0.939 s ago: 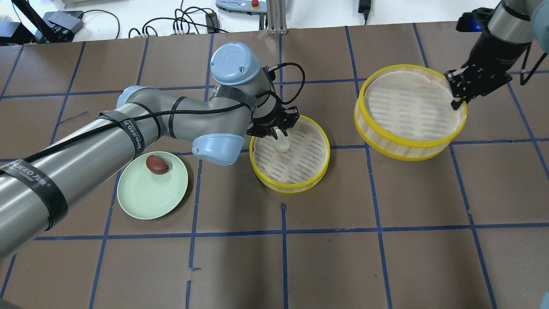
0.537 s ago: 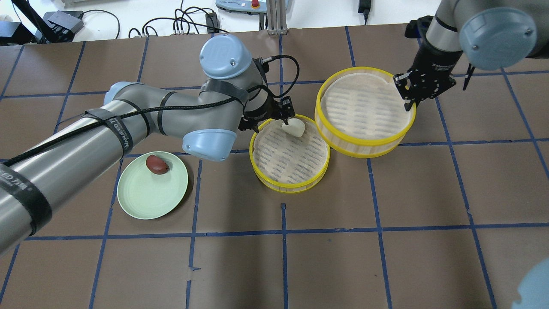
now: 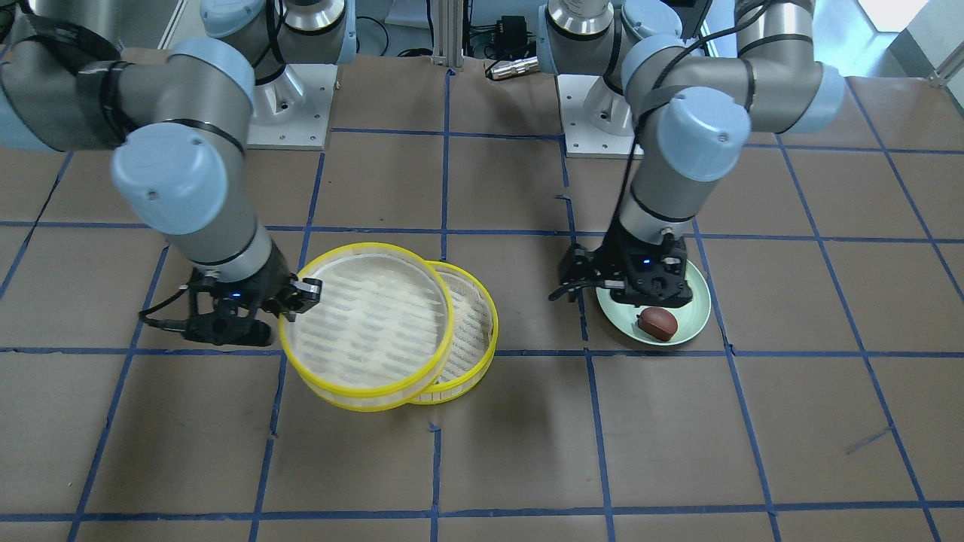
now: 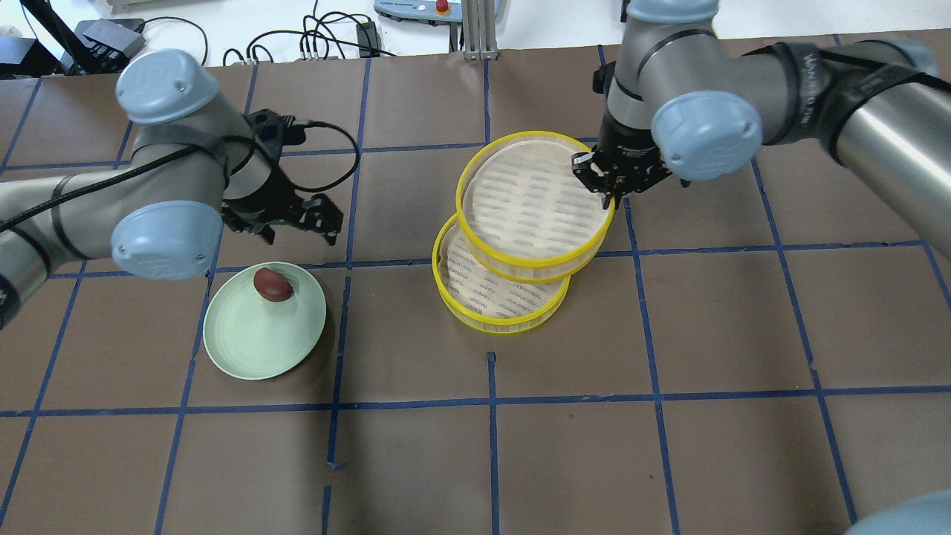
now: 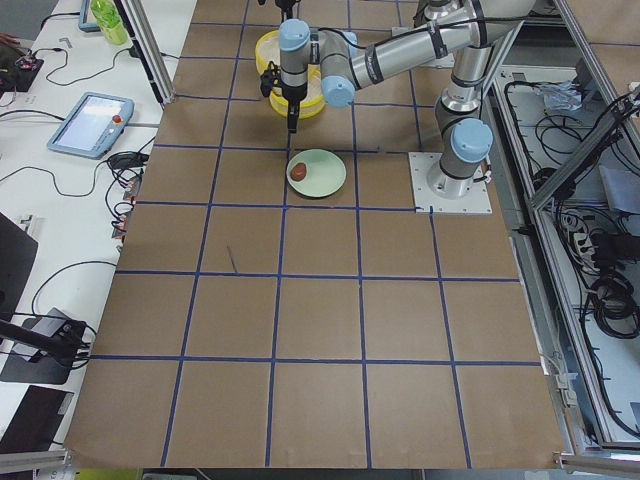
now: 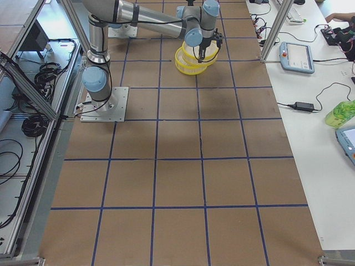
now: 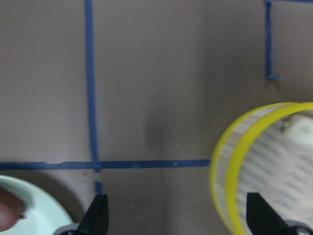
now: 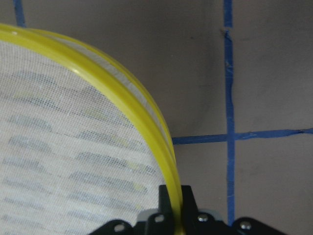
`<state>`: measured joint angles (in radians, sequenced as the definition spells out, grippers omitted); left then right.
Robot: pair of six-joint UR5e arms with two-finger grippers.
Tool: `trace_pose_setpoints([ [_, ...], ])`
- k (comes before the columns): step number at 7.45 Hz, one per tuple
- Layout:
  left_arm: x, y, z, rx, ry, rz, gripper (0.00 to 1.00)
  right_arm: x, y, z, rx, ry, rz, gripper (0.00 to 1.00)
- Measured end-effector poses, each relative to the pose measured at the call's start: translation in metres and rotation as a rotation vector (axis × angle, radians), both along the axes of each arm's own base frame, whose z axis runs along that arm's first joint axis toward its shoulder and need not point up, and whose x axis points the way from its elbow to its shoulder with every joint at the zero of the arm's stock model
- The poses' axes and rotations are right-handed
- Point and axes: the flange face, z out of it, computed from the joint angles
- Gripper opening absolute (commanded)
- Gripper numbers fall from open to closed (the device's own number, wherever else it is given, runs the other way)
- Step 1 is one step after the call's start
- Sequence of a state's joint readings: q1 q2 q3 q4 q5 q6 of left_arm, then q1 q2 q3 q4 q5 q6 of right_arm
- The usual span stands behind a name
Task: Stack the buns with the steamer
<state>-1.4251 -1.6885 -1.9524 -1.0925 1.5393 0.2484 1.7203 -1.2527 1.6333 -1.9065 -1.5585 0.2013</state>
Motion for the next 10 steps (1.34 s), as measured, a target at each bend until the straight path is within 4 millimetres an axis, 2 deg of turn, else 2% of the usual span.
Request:
trace_pose_setpoints([
  [1, 0.039, 0.008, -0.016, 0.042, 0.001, -0.007, 0.99, 0.021, 0.009, -0.008, 0.002, -0.001, 0.015, 0.05],
  [2, 0.061, 0.010, -0.034, 0.080, 0.012, -0.007, 0.98, 0.033, 0.018, -0.016, 0.011, -0.005, 0.029, 0.05],
  [4, 0.075, 0.003, -0.071, 0.121, 0.033, 0.001, 0.98, 0.040, 0.028, -0.034, 0.010, -0.001, 0.047, 0.05],
  [5, 0.077, 0.000, -0.084, 0.134, 0.039, 0.010, 0.78, 0.039, 0.028, -0.037, 0.001, 0.008, 0.053, 0.05],
  [6, 0.077, -0.001, -0.091, 0.144, 0.043, 0.035, 0.42, 0.038, 0.028, -0.038, -0.008, 0.024, 0.056, 0.05],
  [7, 0.075, -0.002, -0.094, 0.150, 0.044, 0.063, 0.25, 0.036, 0.028, -0.036, -0.014, 0.038, 0.059, 0.05],
  [8, 0.072, -0.003, -0.094, 0.151, 0.044, 0.074, 0.09, 0.035, 0.028, -0.034, -0.019, 0.044, 0.059, 0.05],
  [9, 0.067, -0.005, -0.093, 0.146, 0.042, 0.071, 0.02, 0.035, 0.028, -0.033, -0.021, 0.047, 0.062, 0.05],
  [10, 0.064, -0.007, -0.092, 0.134, 0.043, 0.067, 0.00, 0.034, 0.027, -0.034, -0.021, 0.047, 0.066, 0.05],
])
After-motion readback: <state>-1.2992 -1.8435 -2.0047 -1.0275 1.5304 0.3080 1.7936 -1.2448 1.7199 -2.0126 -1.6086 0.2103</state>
